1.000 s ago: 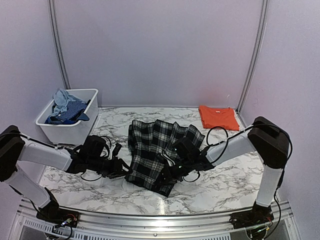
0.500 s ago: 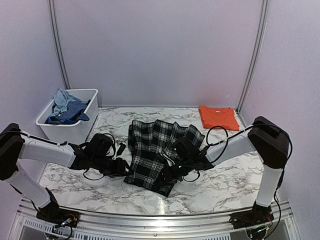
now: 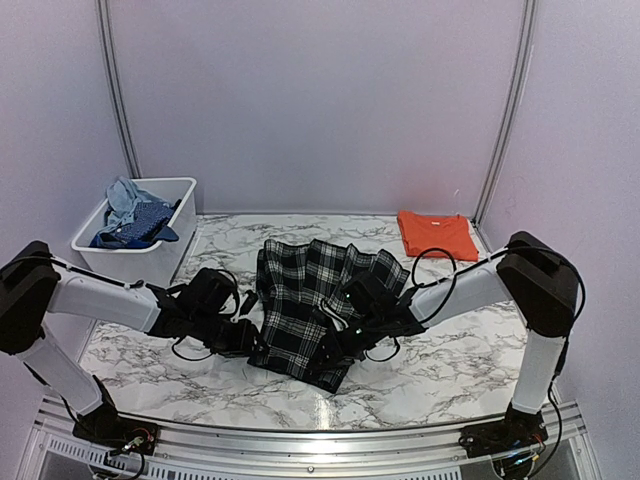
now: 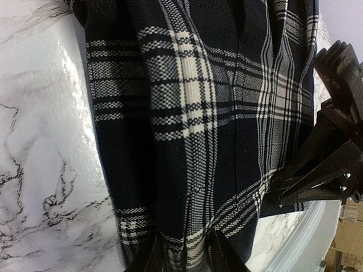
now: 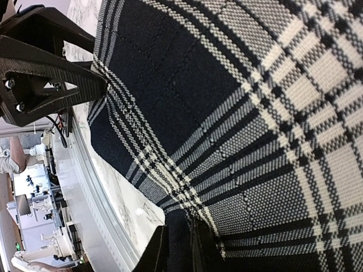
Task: Fold and stack the mixed laundry pile
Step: Smooth out the rectangle-folded skirt at the center of the board.
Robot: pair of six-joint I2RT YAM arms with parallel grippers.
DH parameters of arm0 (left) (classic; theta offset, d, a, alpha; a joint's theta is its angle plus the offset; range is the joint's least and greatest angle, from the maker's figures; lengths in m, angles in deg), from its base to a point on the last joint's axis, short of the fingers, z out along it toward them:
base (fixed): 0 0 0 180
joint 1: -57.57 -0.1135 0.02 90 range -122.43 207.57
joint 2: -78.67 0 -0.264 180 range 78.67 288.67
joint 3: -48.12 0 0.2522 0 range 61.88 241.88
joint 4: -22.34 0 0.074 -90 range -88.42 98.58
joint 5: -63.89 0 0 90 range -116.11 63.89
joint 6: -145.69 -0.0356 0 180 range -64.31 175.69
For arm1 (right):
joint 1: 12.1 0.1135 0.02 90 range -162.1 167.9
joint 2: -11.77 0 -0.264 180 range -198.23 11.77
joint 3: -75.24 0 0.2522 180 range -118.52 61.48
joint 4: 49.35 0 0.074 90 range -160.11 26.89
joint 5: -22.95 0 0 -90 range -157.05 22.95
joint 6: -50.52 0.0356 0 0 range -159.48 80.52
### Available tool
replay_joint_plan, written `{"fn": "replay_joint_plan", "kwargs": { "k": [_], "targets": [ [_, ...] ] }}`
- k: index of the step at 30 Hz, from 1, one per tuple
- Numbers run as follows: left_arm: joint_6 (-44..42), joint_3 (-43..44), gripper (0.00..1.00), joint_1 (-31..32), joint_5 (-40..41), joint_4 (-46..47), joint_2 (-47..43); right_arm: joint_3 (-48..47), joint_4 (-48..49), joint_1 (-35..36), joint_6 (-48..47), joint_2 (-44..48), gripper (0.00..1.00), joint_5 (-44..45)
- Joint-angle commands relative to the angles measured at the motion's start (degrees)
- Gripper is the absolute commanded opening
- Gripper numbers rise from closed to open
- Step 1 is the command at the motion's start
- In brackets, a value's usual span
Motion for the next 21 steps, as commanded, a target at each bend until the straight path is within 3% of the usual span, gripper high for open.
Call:
{"fn": "replay_joint_plan", "kwargs": {
  "k": [1, 5, 6, 14, 21],
  "targets": [
    [-1.2, 1.9, 0.27, 0.2, 0.2, -2.3, -1.4, -1.1, -4.1, 0.3, -1.5, -0.6, 0.17, 2.9],
    [-1.3, 3.1, 0.02, 0.2, 0.3, -3.2, -1.9, -2.3, -6.6, 0.3, -3.1, 0.9, 0.22, 4.1],
    [-1.1, 3.4, 0.00, 0.2, 0.7, -4.4, -2.3, -2.8, -8.2, 0.3, -3.8, 1.6, 0.25, 4.8],
    [-0.2, 4.2, 0.00, -2.7, 2.0, -7.3, -3.9, -5.3, -12.2, 0.4, -5.1, 7.9, 0.33, 5.4],
    [0.3, 1.6, 0.00, -4.9, 0.7, -4.3, 0.8, -6.4, -11.3, 0.8, -4.3, 4.8, 0.34, 5.0]
  ]
}}
